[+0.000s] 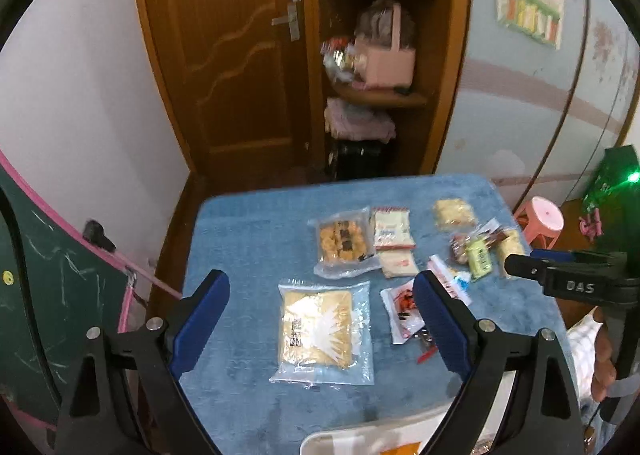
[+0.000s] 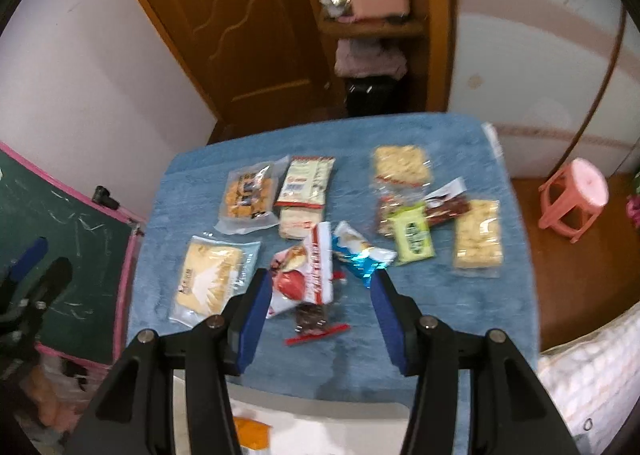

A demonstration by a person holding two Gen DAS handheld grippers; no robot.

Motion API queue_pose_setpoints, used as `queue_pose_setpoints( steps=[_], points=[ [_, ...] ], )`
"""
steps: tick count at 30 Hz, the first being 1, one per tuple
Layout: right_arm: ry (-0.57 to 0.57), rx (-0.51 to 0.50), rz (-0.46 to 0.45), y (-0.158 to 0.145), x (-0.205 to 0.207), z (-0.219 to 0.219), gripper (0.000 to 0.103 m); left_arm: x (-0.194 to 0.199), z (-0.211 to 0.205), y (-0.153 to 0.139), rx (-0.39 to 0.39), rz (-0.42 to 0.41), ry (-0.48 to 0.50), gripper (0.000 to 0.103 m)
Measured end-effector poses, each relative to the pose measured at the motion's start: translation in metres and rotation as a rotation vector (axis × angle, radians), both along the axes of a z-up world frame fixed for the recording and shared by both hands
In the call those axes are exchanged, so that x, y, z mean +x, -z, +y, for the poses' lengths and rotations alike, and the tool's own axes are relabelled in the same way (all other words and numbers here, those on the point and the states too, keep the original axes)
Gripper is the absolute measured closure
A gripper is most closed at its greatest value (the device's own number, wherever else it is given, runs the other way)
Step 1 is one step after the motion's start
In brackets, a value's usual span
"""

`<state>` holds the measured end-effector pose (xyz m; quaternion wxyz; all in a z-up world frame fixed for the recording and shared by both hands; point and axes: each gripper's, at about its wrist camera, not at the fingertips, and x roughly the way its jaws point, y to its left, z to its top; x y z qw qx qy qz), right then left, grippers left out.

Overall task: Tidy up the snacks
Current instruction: 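Grasp the large bread bag with the left tool while the right tool grasps the red-white chip bag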

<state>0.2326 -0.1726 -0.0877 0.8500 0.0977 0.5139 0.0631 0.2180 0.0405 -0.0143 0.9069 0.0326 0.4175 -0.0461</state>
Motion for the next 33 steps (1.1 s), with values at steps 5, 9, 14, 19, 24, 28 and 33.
queue_pose_setpoints(
  steps=[5,9,14,19,24,28,33],
  points=[
    [-0.009,0.007,0.062,0.034,0.030,0.010,0.051,0.040,-0.004,0.065,0.033,0.162,-0.006,0.011],
    [-0.019,0.039,0.133,0.067,0.045,0.018,0.051,0.056,-0.007,0.115,0.064,0.261,-0.016,0.011],
    [-0.027,0.025,0.194,0.099,0.054,0.027,0.051,0.070,-0.008,0.156,0.069,0.358,-0.037,0.011],
    [-0.035,0.031,0.214,0.114,0.059,0.033,0.051,0.077,-0.010,0.174,0.056,0.389,-0.040,0.011],
    [-0.047,0.042,0.241,0.123,0.063,0.038,0.051,0.080,-0.012,0.189,0.058,0.423,-0.040,0.011],
    [-0.050,0.075,0.242,0.129,0.063,0.039,0.051,0.082,-0.011,0.203,0.064,0.459,-0.049,0.011],
    [-0.081,0.037,0.221,0.127,0.059,0.047,0.055,0.085,-0.010,0.208,0.058,0.486,-0.055,0.010]
  ],
)
